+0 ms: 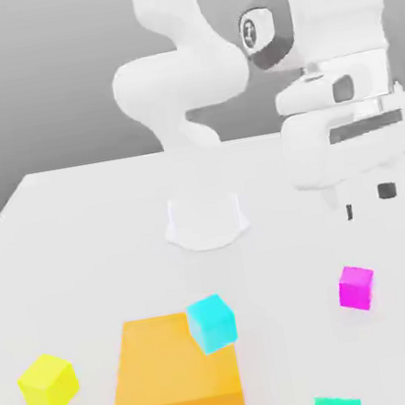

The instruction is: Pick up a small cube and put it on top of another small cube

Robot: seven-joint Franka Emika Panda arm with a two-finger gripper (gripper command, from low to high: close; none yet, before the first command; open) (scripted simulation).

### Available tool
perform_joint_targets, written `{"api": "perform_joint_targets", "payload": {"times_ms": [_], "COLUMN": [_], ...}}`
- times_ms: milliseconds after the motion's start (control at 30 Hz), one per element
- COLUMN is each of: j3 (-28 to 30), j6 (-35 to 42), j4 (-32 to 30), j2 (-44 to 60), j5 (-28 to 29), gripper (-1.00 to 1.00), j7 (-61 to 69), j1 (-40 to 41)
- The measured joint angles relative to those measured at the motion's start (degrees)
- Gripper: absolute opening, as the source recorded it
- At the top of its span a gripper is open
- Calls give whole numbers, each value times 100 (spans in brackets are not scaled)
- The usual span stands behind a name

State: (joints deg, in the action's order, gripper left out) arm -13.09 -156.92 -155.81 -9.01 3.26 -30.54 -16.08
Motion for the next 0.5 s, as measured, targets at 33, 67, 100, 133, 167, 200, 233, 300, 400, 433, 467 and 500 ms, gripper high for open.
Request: {"api": "perform_joint_targets", "payload": {"times_ms": [33,67,100,133,167,200,233,300,400,433,467,500], "j3": [-75,-153,-230,-305,-330,-288,-177,107,650,855,956,956], "j6": [-145,-290,-434,-577,-719,-861,-1004,-1286,-1713,-1862,-1939,-1939], "j4": [-138,-275,-412,-549,-610,-620,-606,-545,-438,-405,-386,-386], "j2": [210,416,621,824,1016,1203,1386,1751,2296,2480,2578,2578], "j5": [-10,-30,-59,-103,-58,53,180,519,960,1043,1091,1091], "gripper": [0,0,0,0,0,0,0,0,0,0,-100,-100], "j7": [109,223,344,476,498,442,362,115,-209,-271,-304,-304], "j1": [-92,-192,-391,-448,-562,-568,-647,-846,-1280,-1464,-1551,-1551]}}
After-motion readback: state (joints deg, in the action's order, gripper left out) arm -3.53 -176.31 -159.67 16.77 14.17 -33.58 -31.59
